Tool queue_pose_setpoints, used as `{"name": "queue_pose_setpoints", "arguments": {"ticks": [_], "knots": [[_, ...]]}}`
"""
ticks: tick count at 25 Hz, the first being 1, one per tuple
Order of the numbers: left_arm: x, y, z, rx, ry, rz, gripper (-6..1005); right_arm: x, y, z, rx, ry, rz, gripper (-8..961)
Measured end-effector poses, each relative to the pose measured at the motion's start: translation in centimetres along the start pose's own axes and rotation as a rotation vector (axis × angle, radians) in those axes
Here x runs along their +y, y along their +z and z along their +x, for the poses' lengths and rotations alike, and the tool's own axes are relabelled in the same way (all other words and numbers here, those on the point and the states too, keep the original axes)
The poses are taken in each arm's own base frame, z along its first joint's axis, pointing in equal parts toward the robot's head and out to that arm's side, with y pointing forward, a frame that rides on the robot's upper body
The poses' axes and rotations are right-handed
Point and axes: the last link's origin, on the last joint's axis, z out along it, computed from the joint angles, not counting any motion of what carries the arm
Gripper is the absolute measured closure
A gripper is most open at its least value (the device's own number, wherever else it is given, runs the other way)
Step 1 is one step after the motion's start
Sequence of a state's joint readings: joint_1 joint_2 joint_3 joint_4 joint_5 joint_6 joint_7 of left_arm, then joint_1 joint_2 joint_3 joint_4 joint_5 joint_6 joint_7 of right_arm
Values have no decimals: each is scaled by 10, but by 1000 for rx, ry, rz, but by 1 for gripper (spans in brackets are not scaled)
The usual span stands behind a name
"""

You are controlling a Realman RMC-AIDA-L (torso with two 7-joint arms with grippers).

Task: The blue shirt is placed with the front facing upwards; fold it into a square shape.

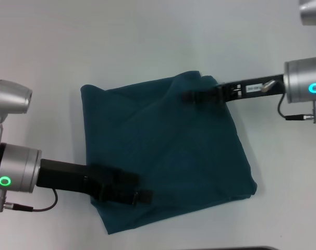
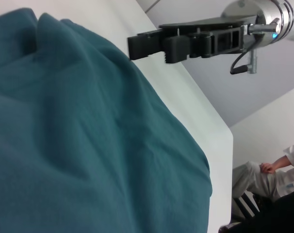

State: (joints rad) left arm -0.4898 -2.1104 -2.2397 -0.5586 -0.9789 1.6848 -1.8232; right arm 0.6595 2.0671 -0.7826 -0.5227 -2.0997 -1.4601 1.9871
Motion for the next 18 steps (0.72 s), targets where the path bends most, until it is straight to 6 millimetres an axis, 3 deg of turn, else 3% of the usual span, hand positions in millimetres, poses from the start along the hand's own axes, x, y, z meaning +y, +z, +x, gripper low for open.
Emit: {"name": "queue_pose_setpoints", "arguments": {"ticks": [18], "knots": [[1, 0, 8, -5, 25, -5, 97, -24, 25, 7, 38, -27, 200, 468]]}}
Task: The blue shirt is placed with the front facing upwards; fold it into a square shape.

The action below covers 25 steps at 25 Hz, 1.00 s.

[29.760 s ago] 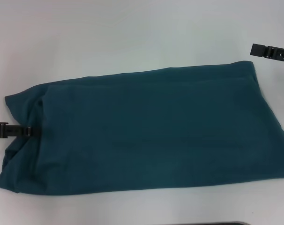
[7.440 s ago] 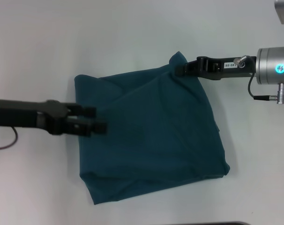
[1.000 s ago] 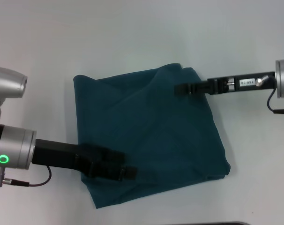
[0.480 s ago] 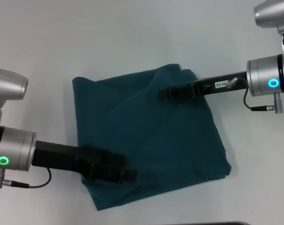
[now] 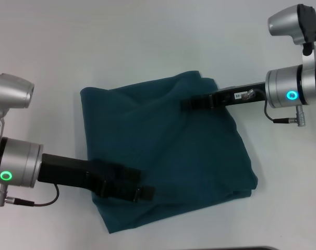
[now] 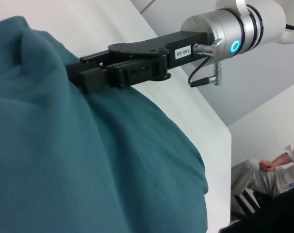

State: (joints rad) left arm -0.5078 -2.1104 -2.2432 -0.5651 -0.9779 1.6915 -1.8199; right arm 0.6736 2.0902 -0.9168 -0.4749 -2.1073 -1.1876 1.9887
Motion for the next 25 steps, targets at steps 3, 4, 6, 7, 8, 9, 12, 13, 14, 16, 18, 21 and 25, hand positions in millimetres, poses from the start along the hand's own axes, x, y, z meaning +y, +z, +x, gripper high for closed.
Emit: {"name": "queue_pose_setpoints", "arguments": {"ticks": [3, 4, 6, 7, 8, 9, 12, 13, 14, 16, 18, 21, 25], "knots": [[0, 0, 0, 0, 0, 0, 98, 3, 0, -5, -25, -14, -16, 468], [0, 0, 0, 0, 0, 0, 98, 4, -1, -6, -39, -20, -27, 468], [0, 0, 0, -1, 1, -1, 98, 9, -5, -11, -77, -33, -68, 468], [0, 0, 0, -2, 2, -1, 98, 9, -5, -11, -77, -33, -68, 468], [0, 1, 1, -4, 3, -2, 98, 10, -6, -13, -78, -37, -80, 468], [0, 1, 1, -5, 4, -2, 98, 12, -7, -13, -76, -43, -92, 468], [0, 1, 1, -6, 4, -3, 98, 20, -5, -15, -56, -69, -132, 468], [0, 1, 1, -6, 4, -3, 99, 23, -4, -15, -48, -82, -145, 468], [0, 1, 2, -5, 4, -2, 99, 25, -3, -15, -41, -94, -154, 468], [0, 1, 2, -4, 4, -2, 99, 29, 0, -14, -24, -108, -168, 468], [0, 1, 2, -5, 4, -2, 99, 32, 3, -14, 0, -125, -175, 468], [0, 1, 2, -7, 5, -3, 99, 37, 11, -13, 41, -147, -180, 468], [0, 1, 3, -8, 7, -3, 99, 40, 20, -14, 71, -158, -174, 468]]}}
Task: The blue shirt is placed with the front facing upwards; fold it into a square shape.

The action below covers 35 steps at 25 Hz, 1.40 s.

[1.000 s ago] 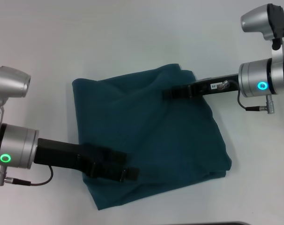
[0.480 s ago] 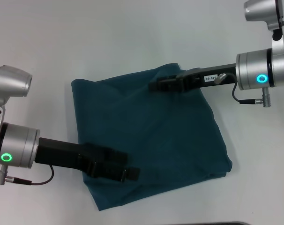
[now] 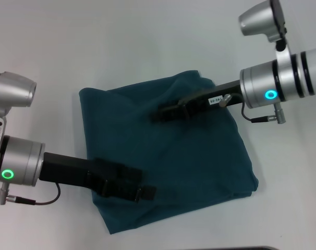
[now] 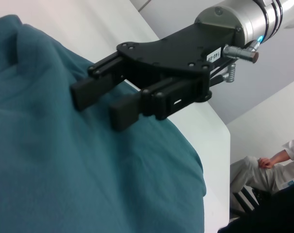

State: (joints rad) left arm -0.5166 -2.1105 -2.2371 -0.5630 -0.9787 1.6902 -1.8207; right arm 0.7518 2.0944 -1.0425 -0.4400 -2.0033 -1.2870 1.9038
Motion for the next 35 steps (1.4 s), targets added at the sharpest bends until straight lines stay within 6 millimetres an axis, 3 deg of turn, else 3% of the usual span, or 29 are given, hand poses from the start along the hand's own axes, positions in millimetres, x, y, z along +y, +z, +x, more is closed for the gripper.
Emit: {"name": "queue_pose_setpoints", "arguments": {"ticks": [10, 19, 29, 35], "knots": [[0, 0, 1, 0, 1, 0, 99, -7, 16, 5, 72, -13, 80, 467], [0, 0, 0, 1, 1, 0, 99, 3, 9, -7, -6, -34, 3, 468], [0, 0, 2, -1, 1, 0, 98, 14, 21, -23, 14, -92, -20, 468], [1, 0, 3, 4, -1, -4, 98, 13, 28, -21, 58, -110, 14, 467]]}}
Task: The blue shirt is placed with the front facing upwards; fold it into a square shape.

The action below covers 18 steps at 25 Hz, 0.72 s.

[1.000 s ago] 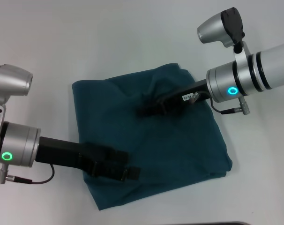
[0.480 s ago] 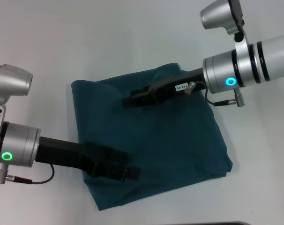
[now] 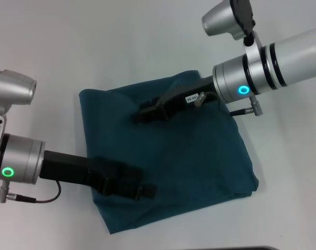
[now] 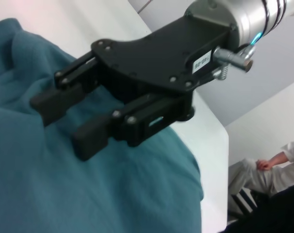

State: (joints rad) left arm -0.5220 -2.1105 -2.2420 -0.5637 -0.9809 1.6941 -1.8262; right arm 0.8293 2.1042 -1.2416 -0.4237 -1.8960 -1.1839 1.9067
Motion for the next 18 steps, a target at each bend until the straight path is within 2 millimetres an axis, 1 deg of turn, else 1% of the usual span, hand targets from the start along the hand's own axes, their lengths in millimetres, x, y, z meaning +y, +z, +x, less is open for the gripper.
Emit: {"name": "queue_pose_setpoints", "arguments": {"ticks": [2, 6, 8, 13, 18], "knots": [[2, -2, 3, 13, 6, -11, 98, 0, 0, 1, -1, 7, -2, 467], [8, -8, 17, 66, 43, -39, 99, 1, -6, 0, -40, 20, -23, 467], [8, -9, 24, 87, 56, -33, 99, 1, -9, 0, -52, 22, -28, 467], [-1, -4, 39, 124, 66, 34, 102, -4, -20, 1, -104, 41, -9, 468], [-14, 5, 44, 142, 37, 125, 105, -10, -36, 2, -176, 81, -8, 468]]}}
